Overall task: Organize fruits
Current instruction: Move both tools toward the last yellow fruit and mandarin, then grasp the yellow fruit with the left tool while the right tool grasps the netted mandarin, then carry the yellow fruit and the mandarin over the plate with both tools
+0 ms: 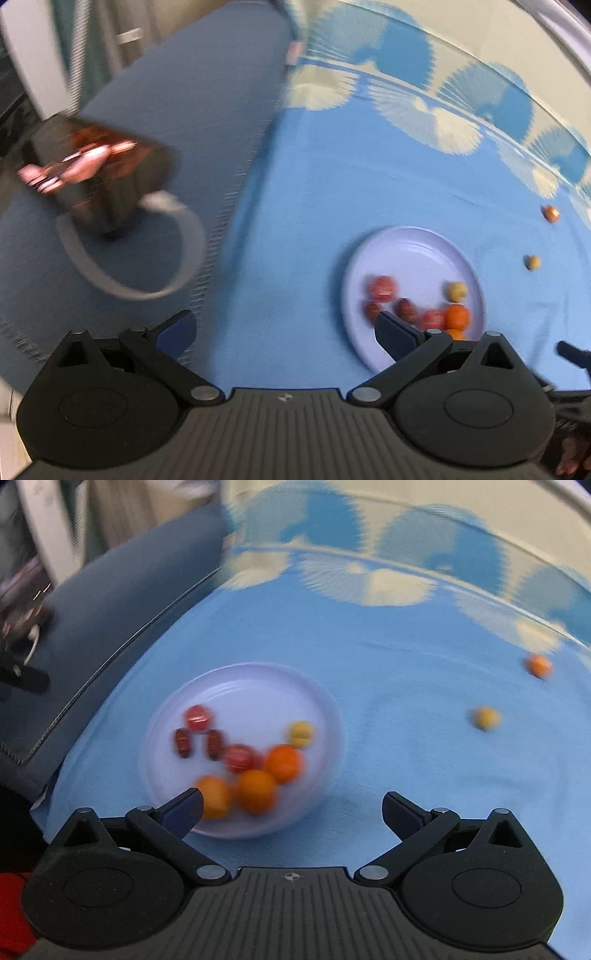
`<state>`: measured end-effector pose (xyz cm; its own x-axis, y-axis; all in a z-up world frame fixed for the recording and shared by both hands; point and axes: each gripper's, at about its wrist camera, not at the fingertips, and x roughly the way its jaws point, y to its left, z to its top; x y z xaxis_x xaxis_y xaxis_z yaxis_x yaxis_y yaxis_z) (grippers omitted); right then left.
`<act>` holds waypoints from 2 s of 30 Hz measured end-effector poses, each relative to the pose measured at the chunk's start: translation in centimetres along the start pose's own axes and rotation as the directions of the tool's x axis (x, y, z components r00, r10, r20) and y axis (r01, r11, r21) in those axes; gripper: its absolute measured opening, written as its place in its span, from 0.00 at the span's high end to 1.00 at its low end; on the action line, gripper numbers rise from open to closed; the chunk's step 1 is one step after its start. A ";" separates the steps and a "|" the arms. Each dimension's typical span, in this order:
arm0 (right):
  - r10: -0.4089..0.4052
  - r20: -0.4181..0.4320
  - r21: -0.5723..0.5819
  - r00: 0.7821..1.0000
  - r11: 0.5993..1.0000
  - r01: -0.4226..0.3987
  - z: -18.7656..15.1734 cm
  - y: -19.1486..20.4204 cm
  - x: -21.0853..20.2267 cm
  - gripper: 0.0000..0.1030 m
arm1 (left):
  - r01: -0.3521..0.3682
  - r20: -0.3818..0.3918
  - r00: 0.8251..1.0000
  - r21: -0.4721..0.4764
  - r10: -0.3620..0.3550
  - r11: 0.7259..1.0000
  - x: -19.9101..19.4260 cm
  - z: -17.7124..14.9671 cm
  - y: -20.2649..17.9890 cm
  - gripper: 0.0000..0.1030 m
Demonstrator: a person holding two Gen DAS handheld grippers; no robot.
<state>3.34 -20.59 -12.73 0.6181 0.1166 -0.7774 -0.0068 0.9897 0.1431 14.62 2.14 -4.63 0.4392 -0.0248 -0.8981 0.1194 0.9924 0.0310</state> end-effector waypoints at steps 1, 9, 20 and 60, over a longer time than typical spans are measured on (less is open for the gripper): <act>-0.029 0.010 0.032 1.000 0.999 0.029 -0.4 -1.4 -0.8 0.01 | 0.011 -0.001 1.000 0.025 -0.011 1.000 0.3 0.2 -1.4 0.00; -0.355 0.101 0.294 0.930 0.903 0.313 0.8 -16.9 -2.4 0.01 | 0.178 0.058 0.977 0.319 -0.206 0.931 4.5 2.8 -18.4 0.00; -0.335 0.132 0.338 0.933 0.900 0.275 8.3 -29.8 11.0 0.01 | 0.238 -0.011 0.956 0.608 -0.292 0.758 17.3 1.7 -35.3 0.00; 0.061 0.238 0.330 0.969 0.934 -0.140 -8.5 -1.8 -12.7 0.62 | 0.225 0.108 0.948 0.439 -0.300 0.870 -7.9 -12.6 -9.1 0.74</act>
<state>-11.15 -23.15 -8.36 0.7861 0.1539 -0.5987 0.1661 0.8803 0.4444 -1.12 -5.19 -3.32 0.4771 -0.3338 -0.8130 0.5938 0.8044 0.0182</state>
